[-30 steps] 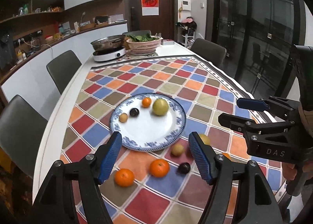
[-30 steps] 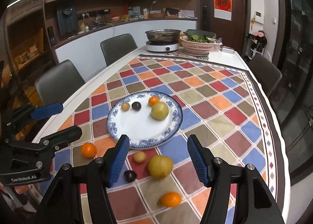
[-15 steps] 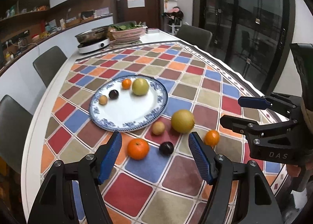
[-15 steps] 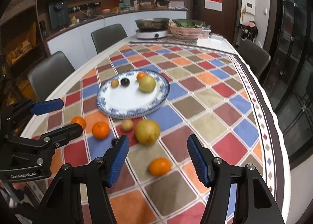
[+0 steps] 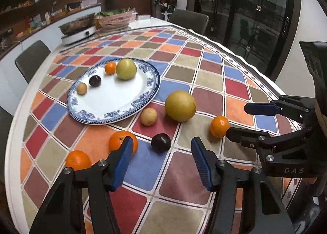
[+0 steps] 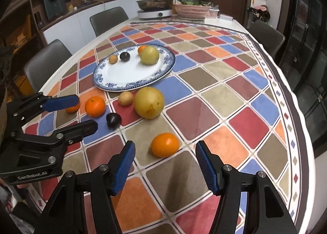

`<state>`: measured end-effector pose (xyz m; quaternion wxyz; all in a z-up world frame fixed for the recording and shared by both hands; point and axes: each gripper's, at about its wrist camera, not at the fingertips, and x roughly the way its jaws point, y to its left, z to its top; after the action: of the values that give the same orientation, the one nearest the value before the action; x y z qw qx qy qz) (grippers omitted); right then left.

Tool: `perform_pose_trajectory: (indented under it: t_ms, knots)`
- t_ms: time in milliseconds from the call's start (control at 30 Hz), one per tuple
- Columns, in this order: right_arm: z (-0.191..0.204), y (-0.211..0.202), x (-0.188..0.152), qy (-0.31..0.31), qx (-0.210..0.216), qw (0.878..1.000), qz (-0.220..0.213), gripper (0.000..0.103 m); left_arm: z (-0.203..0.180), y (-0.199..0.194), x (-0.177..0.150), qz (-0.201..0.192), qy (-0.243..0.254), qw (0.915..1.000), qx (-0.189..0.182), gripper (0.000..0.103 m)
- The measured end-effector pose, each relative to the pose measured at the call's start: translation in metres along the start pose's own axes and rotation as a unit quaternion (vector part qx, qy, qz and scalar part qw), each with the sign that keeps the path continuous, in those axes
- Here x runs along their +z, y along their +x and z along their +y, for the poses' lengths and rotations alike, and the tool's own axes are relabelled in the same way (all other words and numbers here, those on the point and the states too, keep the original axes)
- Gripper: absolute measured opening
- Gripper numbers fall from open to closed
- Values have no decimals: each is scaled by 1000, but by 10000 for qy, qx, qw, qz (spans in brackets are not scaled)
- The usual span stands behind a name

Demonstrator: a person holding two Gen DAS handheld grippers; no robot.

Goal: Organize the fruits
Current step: 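Move the left tool to the second dark plum while the right tool reaches another orange, then close the left tool on the dark plum while the right tool closes on the orange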

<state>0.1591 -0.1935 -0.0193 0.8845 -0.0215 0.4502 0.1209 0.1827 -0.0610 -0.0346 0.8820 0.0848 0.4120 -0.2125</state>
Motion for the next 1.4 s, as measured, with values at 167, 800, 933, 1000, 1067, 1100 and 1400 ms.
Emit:
perform_pose_trajectory:
  t_ms: [167,800,933,1000,1067,1100,1400]
  knots:
    - [1,12,-1,34,57,9999,118,62,4,19,0,190,11,9998,-60,48]
    - [-6,44,1,206,283,9984,447,40,4,59,3,590,111,9981,-99,31]
    - [-7,47,1,223,346,9980,485,40,5,61,3,614,48,9980,-143,29]
    - [-6,47,1,207,345,9981,463,40,5,60,3,606,23,9981,-111,28]
    - [-6,46,1,200,349,9982,450,40,4,58,4,604,3,9981,-108,28]
    - [-6,46,0,204,342,9982,446,40,4,56,4,601,-13,9981,-123,28]
    - [-1,29,4,141,391,9989,238,39,3,35,6,459,-186,9988,-62,28]
